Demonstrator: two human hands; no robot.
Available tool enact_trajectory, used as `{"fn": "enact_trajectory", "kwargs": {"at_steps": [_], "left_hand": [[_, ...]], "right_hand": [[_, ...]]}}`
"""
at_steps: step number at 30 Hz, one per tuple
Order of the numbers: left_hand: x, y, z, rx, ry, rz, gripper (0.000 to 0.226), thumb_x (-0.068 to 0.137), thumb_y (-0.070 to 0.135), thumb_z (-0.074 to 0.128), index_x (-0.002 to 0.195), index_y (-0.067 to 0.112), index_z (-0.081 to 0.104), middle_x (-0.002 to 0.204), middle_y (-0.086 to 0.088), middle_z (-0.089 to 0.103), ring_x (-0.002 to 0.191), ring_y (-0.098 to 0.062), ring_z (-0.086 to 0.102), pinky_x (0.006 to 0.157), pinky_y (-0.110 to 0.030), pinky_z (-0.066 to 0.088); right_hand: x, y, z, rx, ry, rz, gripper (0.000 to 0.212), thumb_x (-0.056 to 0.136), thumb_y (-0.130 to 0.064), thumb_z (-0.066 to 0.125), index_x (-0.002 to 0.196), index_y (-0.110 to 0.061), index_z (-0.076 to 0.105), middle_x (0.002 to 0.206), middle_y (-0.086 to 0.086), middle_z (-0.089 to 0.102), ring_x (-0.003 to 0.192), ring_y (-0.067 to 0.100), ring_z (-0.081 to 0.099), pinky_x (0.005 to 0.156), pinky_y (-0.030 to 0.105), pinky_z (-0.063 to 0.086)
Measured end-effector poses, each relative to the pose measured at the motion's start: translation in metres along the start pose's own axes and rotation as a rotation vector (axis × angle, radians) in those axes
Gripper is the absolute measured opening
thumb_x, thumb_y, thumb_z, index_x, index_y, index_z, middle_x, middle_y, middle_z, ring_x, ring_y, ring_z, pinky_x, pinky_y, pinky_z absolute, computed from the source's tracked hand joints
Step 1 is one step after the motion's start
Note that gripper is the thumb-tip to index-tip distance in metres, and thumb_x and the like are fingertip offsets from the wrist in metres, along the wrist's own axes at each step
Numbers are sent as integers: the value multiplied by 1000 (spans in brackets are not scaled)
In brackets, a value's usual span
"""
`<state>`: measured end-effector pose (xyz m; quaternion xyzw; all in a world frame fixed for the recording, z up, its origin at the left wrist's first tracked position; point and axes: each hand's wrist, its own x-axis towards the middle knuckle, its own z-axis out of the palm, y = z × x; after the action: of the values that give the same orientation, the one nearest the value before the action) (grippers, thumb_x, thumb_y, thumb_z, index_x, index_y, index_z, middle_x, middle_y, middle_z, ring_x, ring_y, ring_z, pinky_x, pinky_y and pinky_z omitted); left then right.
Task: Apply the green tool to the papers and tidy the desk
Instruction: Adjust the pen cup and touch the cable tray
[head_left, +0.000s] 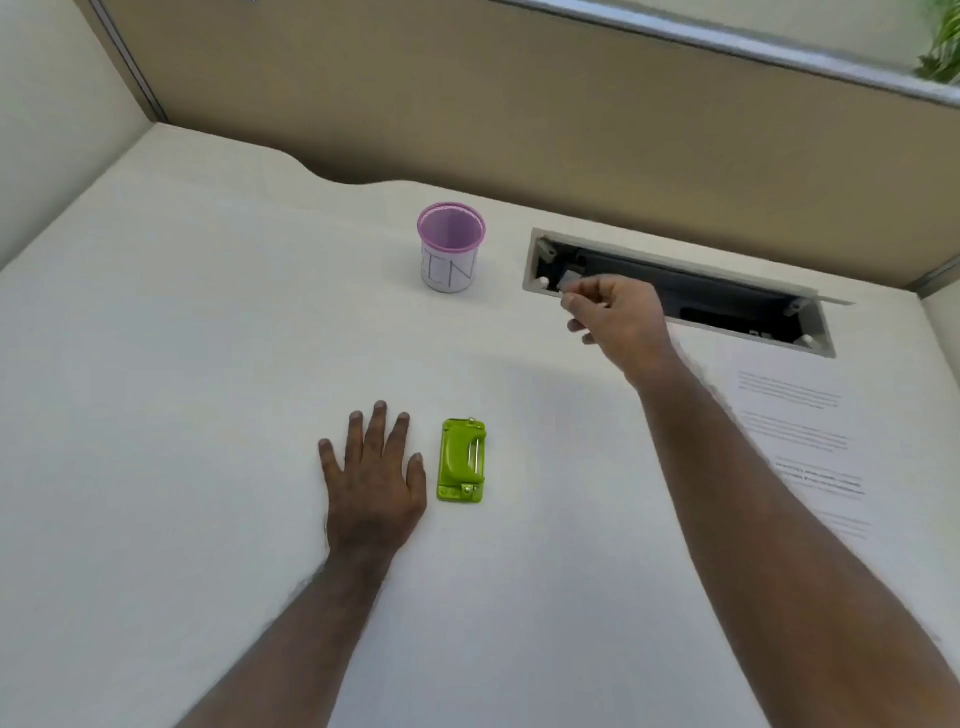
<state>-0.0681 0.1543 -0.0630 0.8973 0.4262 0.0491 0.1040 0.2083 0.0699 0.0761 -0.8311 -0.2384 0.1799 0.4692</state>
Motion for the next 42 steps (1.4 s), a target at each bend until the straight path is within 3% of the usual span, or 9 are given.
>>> {"fn": "enact_trajectory", "kwargs": {"at_steps": [4,7,12,15,20,24,30,39,42], "left_hand": [[-2,1,0,-11,-14,-1,57,93,40,31,146,23,43,160,-3,32,148,-28,29,117,-62,17],[-2,2,-1,-14,-40,-8,58,93,40,30,148,24,39,162,-2,28,150,-27,24,118,-61,13],[-3,2,-4,-27,-65,-11,59,94,40,28,151,24,33,164,0,22,152,-26,17,119,-60,9],[-3,2,-5,-21,-65,-11,61,93,42,25,151,25,31,164,0,21,152,-25,16,120,-59,9],[-4,2,-2,-6,-59,-21,54,98,38,36,151,26,32,164,0,21,152,-25,17,119,-60,11],[-3,2,-2,-6,-62,-24,55,98,38,34,151,26,31,164,1,20,152,-24,16,120,-59,10],[-3,1,-1,-16,-59,-21,54,98,38,34,151,27,30,165,1,19,152,-23,15,120,-58,9],[-2,-1,2,-24,-38,-17,59,93,43,27,150,27,34,163,1,24,152,-24,19,120,-59,10],[-1,-3,5,-23,-42,-18,59,93,43,27,149,27,34,163,1,24,151,-24,19,119,-59,11]], "right_hand": [[-72,76,-30,-228,-40,203,10,84,-20,71,93,-23,75,86,-7,73,73,9,69,64,19,51],[-116,117,-34,-355,-78,290,11,82,-25,72,93,-28,75,87,-14,69,76,-2,62,58,7,39],[-157,139,-20,-415,-125,259,24,84,-27,70,107,-23,73,98,-9,67,93,10,63,79,24,48],[-158,132,-13,-510,-123,183,21,85,-27,68,101,-16,74,98,-1,68,94,17,64,82,33,52],[-156,122,-6,-651,-161,135,18,92,-26,60,97,-19,76,102,-1,69,102,20,59,80,33,51],[-152,114,-2,-820,-193,121,20,93,-20,55,86,-15,73,95,0,68,88,23,61,66,30,49],[-145,106,6,-981,-249,124,39,82,-4,50,55,-19,27,61,-4,29,68,23,40,44,24,19],[-140,113,14,-1039,-227,127,36,81,1,48,56,-19,31,62,-5,34,68,24,49,57,26,38],[-143,120,18,-1048,-186,113,37,81,0,48,57,-18,27,77,1,51,78,26,58,56,26,38]]}}
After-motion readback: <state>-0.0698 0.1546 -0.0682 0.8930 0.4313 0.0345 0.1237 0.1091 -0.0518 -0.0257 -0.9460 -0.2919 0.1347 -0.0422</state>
